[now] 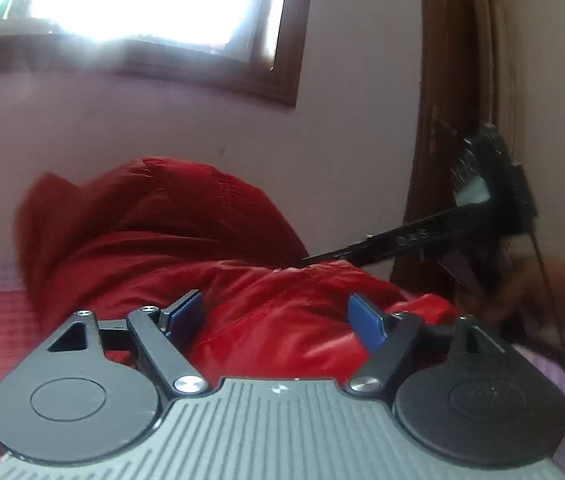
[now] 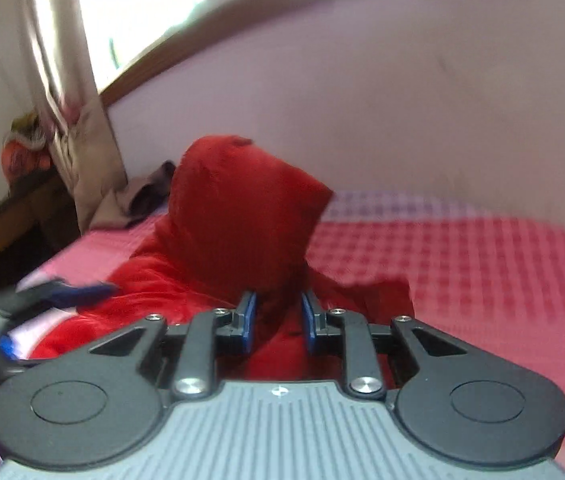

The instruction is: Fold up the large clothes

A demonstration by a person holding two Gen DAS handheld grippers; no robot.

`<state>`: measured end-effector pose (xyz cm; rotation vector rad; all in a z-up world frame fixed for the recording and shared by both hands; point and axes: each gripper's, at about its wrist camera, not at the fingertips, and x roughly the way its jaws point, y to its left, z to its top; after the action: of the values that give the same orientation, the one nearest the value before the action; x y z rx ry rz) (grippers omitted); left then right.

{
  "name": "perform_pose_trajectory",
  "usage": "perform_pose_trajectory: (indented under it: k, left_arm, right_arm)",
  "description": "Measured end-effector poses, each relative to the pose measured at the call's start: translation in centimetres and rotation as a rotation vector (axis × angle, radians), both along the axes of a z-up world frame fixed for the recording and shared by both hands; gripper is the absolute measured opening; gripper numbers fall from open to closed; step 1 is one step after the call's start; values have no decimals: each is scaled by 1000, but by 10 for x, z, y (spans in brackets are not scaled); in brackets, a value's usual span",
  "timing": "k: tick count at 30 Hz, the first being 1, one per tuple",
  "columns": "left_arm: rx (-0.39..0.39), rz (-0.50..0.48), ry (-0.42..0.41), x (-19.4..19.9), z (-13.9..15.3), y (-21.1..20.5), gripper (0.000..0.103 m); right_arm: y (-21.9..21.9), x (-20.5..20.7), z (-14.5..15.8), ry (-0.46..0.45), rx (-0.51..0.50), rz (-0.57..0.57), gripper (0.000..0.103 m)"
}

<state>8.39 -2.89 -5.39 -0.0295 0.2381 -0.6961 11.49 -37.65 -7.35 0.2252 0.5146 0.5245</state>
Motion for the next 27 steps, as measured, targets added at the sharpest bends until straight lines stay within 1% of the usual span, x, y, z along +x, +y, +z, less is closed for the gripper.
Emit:
perform_pose_trajectory:
  k: [3, 4, 5, 6, 7, 8, 10, 11, 12, 13, 14, 15, 16, 17, 18, 20, 22, 24, 25, 26, 27]
  left_arm:
    - [20, -28, -18, -2, 4, -11, 75]
    - [23, -47, -25, -4, 5, -13, 75]
    - [38, -58, -33, -3, 4, -15, 75]
    - [60, -65, -42, -2, 3, -18, 75]
    - [71, -77, -42, 0, 4, -23, 75]
    - [70, -98, -30, 5, -2, -35, 75]
    - [83, -134, -27, 9, 2, -38, 75]
    - [99, -155, -28, 10, 5, -40, 75]
    - [113, -175, -23, 10, 7, -41, 75]
    - [128, -198, -18, 13, 8, -40, 75]
    - [148, -218, -15, 14, 10, -40, 75]
    - [169, -230, -11, 11, 7, -37, 75]
    - [187, -251, -2, 11, 9, -37, 75]
    - [200, -274, 6, 12, 12, -39, 76]
    - [215, -279, 10, 13, 14, -39, 85]
    - [225, -267, 21, 15, 9, -39, 94]
    - [200, -257, 35, 20, 0, -29, 95]
    - [189, -259, 23, 18, -12, -25, 95]
    - [201, -263, 8, 16, -16, -28, 95]
    - [216, -268, -15, 12, -21, -31, 95]
    - [224, -273, -32, 9, -24, -36, 95]
  right_arm:
    - [-31, -11, -1, -23, 123, -81, 23]
    - [-42, -16, -1, -29, 116, -119, 24]
    - [-49, -20, -7, -24, 74, -157, 24]
    - [-53, -20, -16, -4, 69, -166, 24]
    - [-56, -19, -26, 25, 87, -162, 24]
    - [-52, -17, -35, 56, 82, -151, 24]
    - [-36, -15, -58, 105, -1, -146, 24]
    - [-33, -14, -72, 132, 36, -138, 24]
    - [-32, -14, -80, 145, 83, -134, 24]
    - [-29, -14, -85, 146, 104, -137, 24]
    - [-26, -14, -87, 145, 122, -137, 24]
    - [-22, -12, -89, 153, 171, -127, 24]
    - [-16, -10, -91, 159, 201, -117, 24]
    - [-9, -11, -90, 158, 212, -104, 24]
    - [0, -10, -91, 155, 229, -71, 24]
    - [19, -6, -92, 153, 253, -31, 23]
    - [27, -1, -100, 161, 305, -23, 23]
    - [8, 5, -108, 199, 395, -7, 23]
    - [-7, 3, -108, 207, 412, -5, 24]
    - [-23, 0, -100, 195, 405, -23, 25]
    - [-33, -4, -86, 162, 378, -42, 28]
